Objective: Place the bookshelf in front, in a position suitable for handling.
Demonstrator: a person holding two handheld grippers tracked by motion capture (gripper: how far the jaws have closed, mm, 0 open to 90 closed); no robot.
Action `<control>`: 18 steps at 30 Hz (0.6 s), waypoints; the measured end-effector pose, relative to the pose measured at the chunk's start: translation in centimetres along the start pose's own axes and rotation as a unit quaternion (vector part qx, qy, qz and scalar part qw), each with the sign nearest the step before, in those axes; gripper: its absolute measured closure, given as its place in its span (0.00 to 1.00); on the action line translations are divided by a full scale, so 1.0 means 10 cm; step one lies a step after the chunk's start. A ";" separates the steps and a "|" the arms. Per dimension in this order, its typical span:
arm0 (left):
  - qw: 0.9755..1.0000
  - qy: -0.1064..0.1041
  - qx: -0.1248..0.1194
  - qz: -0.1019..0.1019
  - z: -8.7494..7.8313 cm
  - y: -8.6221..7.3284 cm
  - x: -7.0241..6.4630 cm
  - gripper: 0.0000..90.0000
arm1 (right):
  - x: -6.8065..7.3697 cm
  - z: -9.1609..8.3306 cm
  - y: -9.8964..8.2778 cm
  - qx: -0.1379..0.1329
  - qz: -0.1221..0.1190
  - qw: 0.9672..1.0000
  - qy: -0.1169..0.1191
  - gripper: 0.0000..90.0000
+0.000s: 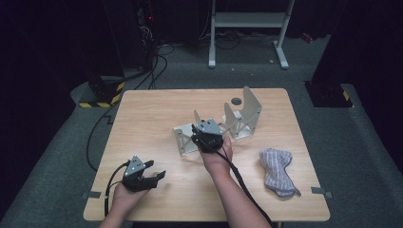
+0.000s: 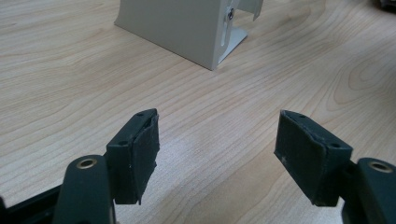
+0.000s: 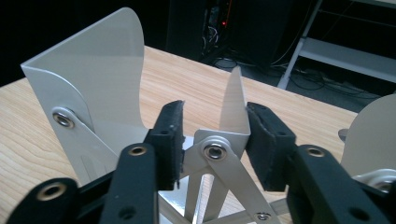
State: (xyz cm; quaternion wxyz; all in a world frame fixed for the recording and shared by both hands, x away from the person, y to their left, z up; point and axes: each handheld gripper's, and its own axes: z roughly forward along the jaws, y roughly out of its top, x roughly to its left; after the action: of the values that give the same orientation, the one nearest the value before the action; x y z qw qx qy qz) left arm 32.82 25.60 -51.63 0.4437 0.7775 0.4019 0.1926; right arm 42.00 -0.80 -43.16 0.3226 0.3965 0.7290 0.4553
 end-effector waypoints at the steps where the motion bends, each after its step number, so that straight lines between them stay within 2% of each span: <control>1: 1.000 0.000 0.000 0.001 0.00 0.00 0.00 0.34 | 0.00 -0.02 0.01 -0.005 -0.002 1.000 -0.004 0.71; 11: 1.000 0.001 0.001 0.001 0.00 0.00 0.00 0.34 | 0.00 -0.13 0.01 -0.004 -0.012 1.000 -0.002 0.73; 18: 1.000 0.000 0.002 0.004 0.01 0.00 0.00 0.34 | -0.01 -0.30 -0.06 -0.006 -0.020 1.000 0.006 0.73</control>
State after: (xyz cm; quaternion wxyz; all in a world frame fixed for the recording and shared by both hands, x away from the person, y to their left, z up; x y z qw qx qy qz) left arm 32.85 25.56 -51.65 0.4415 0.7796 0.3997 0.1938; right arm 39.41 -2.28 -42.56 0.3292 0.3770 0.7361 0.4557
